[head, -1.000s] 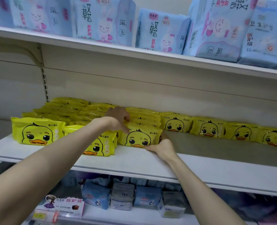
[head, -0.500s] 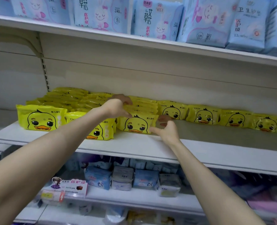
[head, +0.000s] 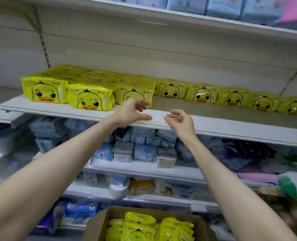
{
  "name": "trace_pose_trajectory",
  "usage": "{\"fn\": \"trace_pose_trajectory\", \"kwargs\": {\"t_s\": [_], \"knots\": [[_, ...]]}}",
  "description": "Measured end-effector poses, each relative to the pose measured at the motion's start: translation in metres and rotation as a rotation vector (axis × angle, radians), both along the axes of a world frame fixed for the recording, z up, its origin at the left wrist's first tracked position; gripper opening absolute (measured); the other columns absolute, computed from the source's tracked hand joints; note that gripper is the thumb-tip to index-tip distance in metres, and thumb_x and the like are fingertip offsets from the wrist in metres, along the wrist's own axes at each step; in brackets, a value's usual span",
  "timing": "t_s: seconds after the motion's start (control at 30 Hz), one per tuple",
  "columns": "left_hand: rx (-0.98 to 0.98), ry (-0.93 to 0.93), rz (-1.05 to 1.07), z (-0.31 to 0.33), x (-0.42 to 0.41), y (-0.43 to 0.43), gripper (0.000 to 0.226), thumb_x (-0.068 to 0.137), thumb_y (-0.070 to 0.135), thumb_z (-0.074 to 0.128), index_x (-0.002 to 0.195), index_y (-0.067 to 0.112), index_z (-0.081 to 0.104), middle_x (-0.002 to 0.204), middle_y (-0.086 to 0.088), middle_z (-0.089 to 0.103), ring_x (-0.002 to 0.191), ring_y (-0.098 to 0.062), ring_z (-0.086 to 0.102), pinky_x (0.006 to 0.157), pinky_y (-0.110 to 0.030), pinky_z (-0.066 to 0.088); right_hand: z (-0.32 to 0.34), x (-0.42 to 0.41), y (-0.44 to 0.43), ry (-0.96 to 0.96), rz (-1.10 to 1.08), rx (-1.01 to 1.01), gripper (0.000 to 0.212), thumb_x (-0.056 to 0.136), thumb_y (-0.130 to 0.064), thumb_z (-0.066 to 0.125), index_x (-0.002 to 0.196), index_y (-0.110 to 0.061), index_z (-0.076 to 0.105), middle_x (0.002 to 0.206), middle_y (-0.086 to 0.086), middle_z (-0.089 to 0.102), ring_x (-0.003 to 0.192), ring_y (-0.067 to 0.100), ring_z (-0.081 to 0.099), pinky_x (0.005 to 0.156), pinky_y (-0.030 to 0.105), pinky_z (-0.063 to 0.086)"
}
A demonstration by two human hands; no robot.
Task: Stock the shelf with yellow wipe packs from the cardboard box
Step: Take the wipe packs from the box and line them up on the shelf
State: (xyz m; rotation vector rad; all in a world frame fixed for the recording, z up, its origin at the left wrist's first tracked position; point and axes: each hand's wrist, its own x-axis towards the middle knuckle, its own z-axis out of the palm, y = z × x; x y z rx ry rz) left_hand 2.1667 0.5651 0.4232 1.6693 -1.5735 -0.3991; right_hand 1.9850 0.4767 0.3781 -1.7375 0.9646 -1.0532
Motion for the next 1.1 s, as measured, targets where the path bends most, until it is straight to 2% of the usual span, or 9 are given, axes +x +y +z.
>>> {"fn": "trace_pose_trajectory", "kwargs": {"t_s": [0.2, 0.47, 0.6, 0.67, 0.73, 0.8, 0.9, 1.0, 1.1], "knots": [[0.073, 0.161, 0.008, -0.058, -0.043, 0.026, 0.052, 0.072, 0.022, 0.080, 0.118, 0.009, 0.060, 0.106, -0.004, 0.064, 0.099, -0.014, 0.061, 0.090, -0.024, 0.048, -0.042, -0.050, 0.022, -0.009, 0.022, 0.096, 0.027, 0.084, -0.015, 0.070, 0.108, -0.012, 0.059, 0.093, -0.001, 0.066, 0.092, 0.015, 0.062, 0.081, 0.031, 0.051], [0.268, 0.364, 0.045, -0.158, -0.089, 0.049, 0.049, 0.071, 0.016, 0.081, 0.115, 0.006, 0.060, 0.097, -0.007, 0.064, 0.088, -0.016, 0.060, 0.080, -0.027, 0.049, -0.131, -0.102, 0.048, 0.084, 0.026, 0.279, 0.022, 0.084, -0.015, 0.070, 0.103, -0.016, 0.059, 0.089, -0.001, 0.066, 0.084, 0.012, 0.063, 0.073, 0.022, 0.049], [0.349, 0.467, 0.065, -0.210, -0.111, 0.059, 0.041, 0.068, 0.005, 0.081, 0.105, 0.005, 0.063, 0.085, -0.006, 0.065, 0.075, -0.006, 0.061, 0.080, -0.022, 0.050, -0.182, -0.124, 0.064, 0.122, 0.005, 0.376, 0.026, 0.082, -0.004, 0.068, 0.107, -0.004, 0.058, 0.081, 0.001, 0.064, 0.062, -0.007, 0.061, 0.058, 0.008, 0.044], [0.415, 0.492, 0.082, -0.236, -0.122, 0.064, 0.039, 0.069, 0.003, 0.080, 0.103, 0.007, 0.062, 0.079, 0.001, 0.062, 0.064, 0.003, 0.057, 0.069, -0.010, 0.046, -0.210, -0.136, 0.072, 0.153, 0.014, 0.439, 0.026, 0.082, -0.004, 0.069, 0.105, -0.007, 0.057, 0.085, 0.006, 0.065, 0.067, -0.004, 0.062, 0.064, 0.009, 0.045], [0.483, 0.511, 0.094, -0.261, -0.133, 0.070, 0.038, 0.070, 0.005, 0.080, 0.101, 0.011, 0.059, 0.079, 0.002, 0.060, 0.063, 0.000, 0.054, 0.063, -0.009, 0.044, -0.236, -0.148, 0.080, 0.178, 0.006, 0.502, 0.025, 0.082, -0.009, 0.070, 0.104, -0.013, 0.058, 0.090, 0.004, 0.066, 0.078, 0.007, 0.063, 0.076, 0.016, 0.048], [0.542, 0.539, 0.103, -0.287, -0.142, 0.076, 0.038, 0.069, 0.006, 0.081, 0.100, 0.011, 0.060, 0.078, 0.002, 0.059, 0.063, 0.001, 0.053, 0.062, -0.009, 0.044, -0.258, -0.159, 0.089, 0.199, -0.014, 0.559, 0.027, 0.082, -0.010, 0.070, 0.107, -0.010, 0.059, 0.088, 0.001, 0.066, 0.076, 0.004, 0.062, 0.076, 0.019, 0.048], [0.674, 0.563, 0.119, -0.327, -0.158, 0.083, 0.037, 0.071, 0.017, 0.081, 0.102, 0.014, 0.061, 0.083, 0.001, 0.061, 0.072, -0.011, 0.055, 0.062, -0.020, 0.044, -0.288, -0.174, 0.102, 0.244, -0.048, 0.628, 0.033, 0.082, -0.011, 0.071, 0.113, -0.005, 0.059, 0.086, -0.003, 0.066, 0.072, 0.001, 0.062, 0.075, 0.022, 0.049], [0.755, 0.645, 0.151, -0.364, -0.173, 0.091, 0.037, 0.071, 0.020, 0.081, 0.102, 0.012, 0.061, 0.085, -0.003, 0.064, 0.072, -0.015, 0.054, 0.059, -0.024, 0.041, -0.315, -0.188, 0.113, 0.306, -0.063, 0.688, 0.031, 0.083, -0.019, 0.071, 0.112, -0.014, 0.059, 0.095, -0.001, 0.067, 0.088, 0.014, 0.063, 0.084, 0.027, 0.050], [0.830, 0.693, 0.185, -0.398, -0.187, 0.099, 0.034, 0.072, 0.018, 0.080, 0.097, 0.011, 0.059, 0.086, -0.005, 0.062, 0.074, -0.017, 0.055, 0.061, -0.026, 0.043, -0.340, -0.204, 0.121, 0.358, -0.076, 0.740, 0.026, 0.083, -0.025, 0.071, 0.106, -0.023, 0.059, 0.098, -0.007, 0.066, 0.094, 0.013, 0.063, 0.083, 0.028, 0.051]]}}
